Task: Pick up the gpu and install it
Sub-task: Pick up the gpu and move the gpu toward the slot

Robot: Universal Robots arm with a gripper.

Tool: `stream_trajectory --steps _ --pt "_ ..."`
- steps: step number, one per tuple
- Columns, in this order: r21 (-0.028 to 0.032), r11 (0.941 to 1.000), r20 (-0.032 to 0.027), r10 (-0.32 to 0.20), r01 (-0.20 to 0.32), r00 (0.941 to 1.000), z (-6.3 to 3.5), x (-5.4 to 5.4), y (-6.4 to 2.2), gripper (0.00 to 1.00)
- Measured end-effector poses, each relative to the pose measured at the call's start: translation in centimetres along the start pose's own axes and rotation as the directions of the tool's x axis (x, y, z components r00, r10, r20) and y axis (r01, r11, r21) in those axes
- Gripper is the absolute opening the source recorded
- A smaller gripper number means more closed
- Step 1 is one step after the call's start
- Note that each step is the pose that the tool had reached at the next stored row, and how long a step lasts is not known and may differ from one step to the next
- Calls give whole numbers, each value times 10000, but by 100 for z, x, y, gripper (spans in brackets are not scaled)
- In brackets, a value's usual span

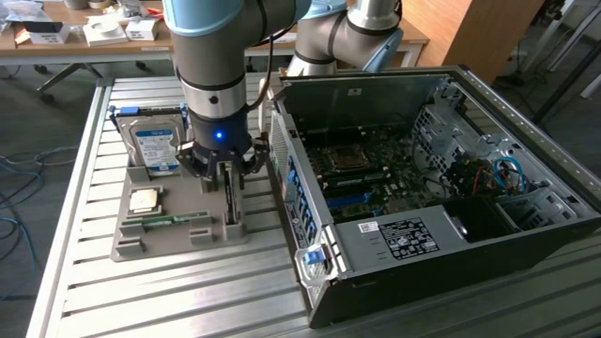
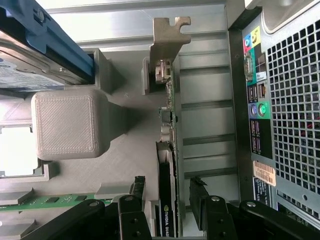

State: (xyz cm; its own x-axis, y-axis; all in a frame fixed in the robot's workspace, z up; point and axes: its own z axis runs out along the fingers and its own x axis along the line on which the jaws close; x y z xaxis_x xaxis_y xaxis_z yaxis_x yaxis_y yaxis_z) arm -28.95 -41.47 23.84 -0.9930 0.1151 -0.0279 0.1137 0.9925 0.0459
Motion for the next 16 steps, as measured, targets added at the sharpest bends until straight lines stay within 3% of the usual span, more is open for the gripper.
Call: stream_trajectory --steps 16 --pt "17 10000 0 0 0 10000 34 5 30 49"
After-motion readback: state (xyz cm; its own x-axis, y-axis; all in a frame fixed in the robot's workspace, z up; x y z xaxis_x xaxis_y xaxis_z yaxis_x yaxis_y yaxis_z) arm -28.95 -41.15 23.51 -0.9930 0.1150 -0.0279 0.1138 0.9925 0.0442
